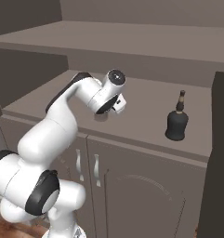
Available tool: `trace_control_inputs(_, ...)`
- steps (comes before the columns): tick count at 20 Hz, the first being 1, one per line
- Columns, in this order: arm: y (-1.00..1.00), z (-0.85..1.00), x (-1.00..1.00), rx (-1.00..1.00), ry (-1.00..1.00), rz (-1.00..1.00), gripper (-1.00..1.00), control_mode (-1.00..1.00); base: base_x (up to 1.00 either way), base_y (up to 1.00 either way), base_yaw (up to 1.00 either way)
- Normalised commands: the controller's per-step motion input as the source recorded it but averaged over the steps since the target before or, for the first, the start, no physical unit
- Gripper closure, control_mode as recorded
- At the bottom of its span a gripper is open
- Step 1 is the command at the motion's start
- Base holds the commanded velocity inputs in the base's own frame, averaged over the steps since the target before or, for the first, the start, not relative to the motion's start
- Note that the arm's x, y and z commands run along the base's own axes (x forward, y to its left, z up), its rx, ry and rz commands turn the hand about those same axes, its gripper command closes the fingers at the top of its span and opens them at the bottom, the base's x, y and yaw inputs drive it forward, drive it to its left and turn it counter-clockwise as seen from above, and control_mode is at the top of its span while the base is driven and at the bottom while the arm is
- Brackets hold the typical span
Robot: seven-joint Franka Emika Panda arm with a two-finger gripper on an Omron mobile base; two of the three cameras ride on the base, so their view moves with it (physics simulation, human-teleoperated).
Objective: There is a bowl on the dining counter. Grab a lemon wedge from the fridge and place it in the bowl. Then get the liquor bottle and glass cup from the cabinet and place them next to the bowl.
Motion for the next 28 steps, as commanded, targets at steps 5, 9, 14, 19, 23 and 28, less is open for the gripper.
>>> trace_control_inputs(5,0.0,-0.45,0.0,0.0,0.0,-0.01,1.0,-1.0,0.0,0.0,0.0)
trace_control_inputs(9,0.04,-0.18,-0.13,0.0,0.0,0.0,1.0,-1.0,0.0,0.0,0.0)
trace_control_inputs(14,0.0,0.19,-0.63,0.0,0.0,0.0,1.0,-1.0,0.0,0.0,0.0)
trace_control_inputs(19,0.0,0.5,-0.97,0.0,-0.01,-0.04,1.0,-1.0,0.0,0.0,0.0)
trace_control_inputs(23,-0.01,0.59,-1.0,0.0,0.0,-0.09,1.0,-1.0,0.0,0.0,0.0)
trace_control_inputs(28,0.0,0.44,-1.0,0.0,0.0,-0.1,1.0,-1.0,0.0,0.0,0.0)
